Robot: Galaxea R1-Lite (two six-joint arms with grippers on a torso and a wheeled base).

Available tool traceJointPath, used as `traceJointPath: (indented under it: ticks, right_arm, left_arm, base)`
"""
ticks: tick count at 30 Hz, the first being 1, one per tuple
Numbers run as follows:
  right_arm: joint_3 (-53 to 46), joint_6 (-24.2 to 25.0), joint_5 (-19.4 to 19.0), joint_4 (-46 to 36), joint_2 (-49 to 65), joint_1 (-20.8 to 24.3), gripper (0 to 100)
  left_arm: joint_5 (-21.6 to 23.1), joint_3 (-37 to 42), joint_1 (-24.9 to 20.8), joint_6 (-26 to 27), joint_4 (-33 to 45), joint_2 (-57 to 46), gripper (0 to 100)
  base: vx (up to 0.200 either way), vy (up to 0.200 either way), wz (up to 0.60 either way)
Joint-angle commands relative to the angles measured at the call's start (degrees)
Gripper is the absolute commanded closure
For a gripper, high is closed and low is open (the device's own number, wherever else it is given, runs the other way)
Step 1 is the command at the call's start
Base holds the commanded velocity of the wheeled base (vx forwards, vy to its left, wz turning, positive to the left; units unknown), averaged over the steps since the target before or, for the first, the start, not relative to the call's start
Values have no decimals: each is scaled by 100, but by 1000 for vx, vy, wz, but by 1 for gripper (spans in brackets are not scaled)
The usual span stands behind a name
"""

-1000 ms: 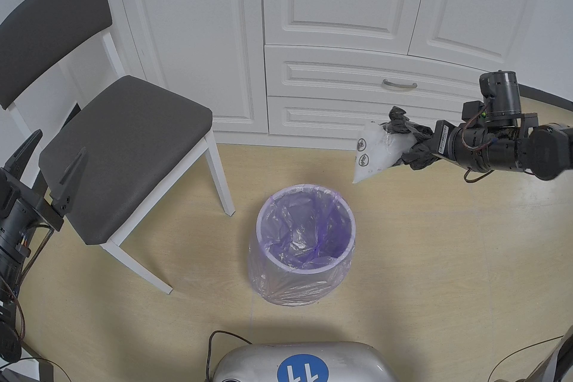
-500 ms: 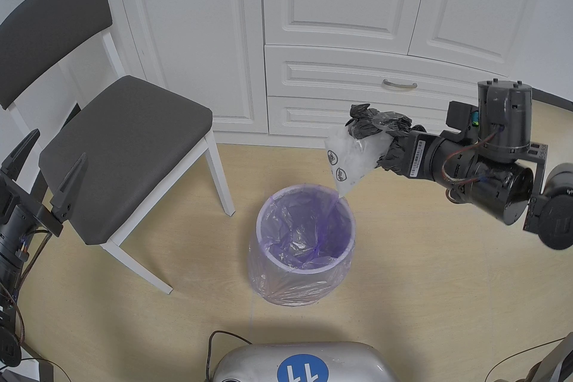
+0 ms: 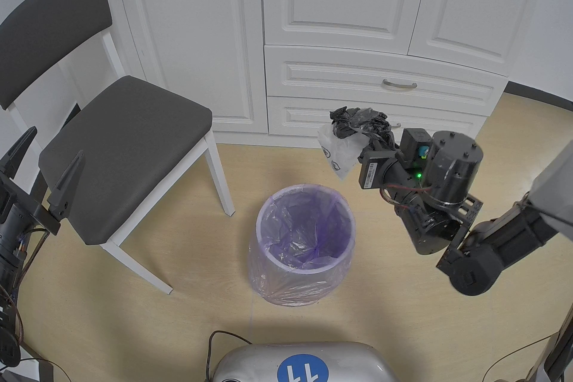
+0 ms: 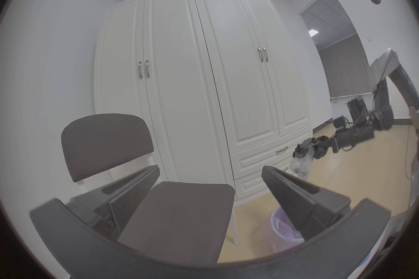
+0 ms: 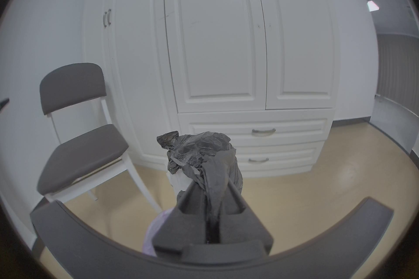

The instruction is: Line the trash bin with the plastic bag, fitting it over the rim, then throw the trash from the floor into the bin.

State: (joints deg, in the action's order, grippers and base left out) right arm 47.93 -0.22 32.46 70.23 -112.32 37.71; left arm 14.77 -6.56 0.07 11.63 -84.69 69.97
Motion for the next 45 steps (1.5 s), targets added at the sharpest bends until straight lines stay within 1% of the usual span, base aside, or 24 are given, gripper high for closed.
traceJointPath:
  ticks: [1, 2, 6, 14, 17, 19, 20, 22, 24, 25, 27, 28, 29, 31, 32, 38, 43, 45]
  right_arm:
    - [-65, -892, 181, 1265, -1600, -62, 100]
    - [-56, -1050, 181, 1467, -1811, -53, 100]
    - [-91, -1050, 173, 1388, -1960, 35, 100]
    - [-30, -1042, 173, 1335, -2285, 35, 100]
    - [-12, -971, 155, 1142, -2320, 44, 100]
    - [216, -514, 155, 694, -2250, 70, 100]
    - [287, -391, 155, 580, -2232, 79, 100]
    - [717, 461, 155, -475, -1986, 105, 100]
    - [990, 1033, 146, -1336, -1793, 123, 100]
    - [1254, 1551, 93, -2145, -1644, 149, 100]
    - [1350, 1745, 32, -2444, -1608, 149, 100]
    - [1482, 1999, -100, -2769, -1591, 149, 100]
    - [1570, 2149, -205, -2954, -1591, 149, 100]
    - [1623, 2246, -276, -3059, -1600, 149, 100]
    - [1711, 2360, -390, -3103, -1670, 132, 100]
    - [1851, 2386, -416, -3077, -1819, 9, 100]
    - [1922, 2290, -443, -3138, -1723, -79, 100]
    - [2106, 2123, -618, -3165, -1775, -141, 100]
  left_arm:
    - [-1, -21, 10, -3, -4, -36, 0]
    - [8, -21, 10, -3, -4, -36, 0]
    - [-1, -21, 19, -12, -4, -36, 0]
    - [-1, -21, 28, -12, -4, -36, 0]
    - [8, -21, 37, -12, -4, -36, 0]
    - [8, -21, 37, -12, -4, -36, 0]
    - [-1, -21, 37, -12, -4, -36, 0]
    - [8, -21, 45, -12, -4, -45, 0]
    - [8, -21, 37, -12, -4, -45, 0]
    - [8, -12, 37, -3, -4, -45, 0]
    - [-1, -12, 37, -12, -4, -45, 0]
    - [8, -12, 37, -12, -4, -45, 0]
    - [8, -12, 37, -12, -4, -36, 0]
    - [8, -12, 37, -12, -4, -36, 0]
    - [8, -12, 37, -12, -4, -45, 0]
    - [8, -21, 37, -12, -4, -45, 0]
    - [8, 5, 37, -12, -4, -36, 0]
    - [8, 23, 37, -3, -4, -19, 0]
  base:
    - [0, 0, 0]
    - [0, 0, 0]
    - [0, 0, 0]
    - [0, 0, 0]
    - [0, 0, 0]
    - [0, 0, 0]
    - [0, 0, 0]
    - [0, 0, 0]
    - [0, 0, 0]
    - [0, 0, 0]
    - [0, 0, 0]
    - [0, 0, 0]
    - [0, 0, 0]
    - [0, 0, 0]
    - [0, 0, 0]
    - [0, 0, 0]
    - [0, 0, 0]
    - [0, 0, 0]
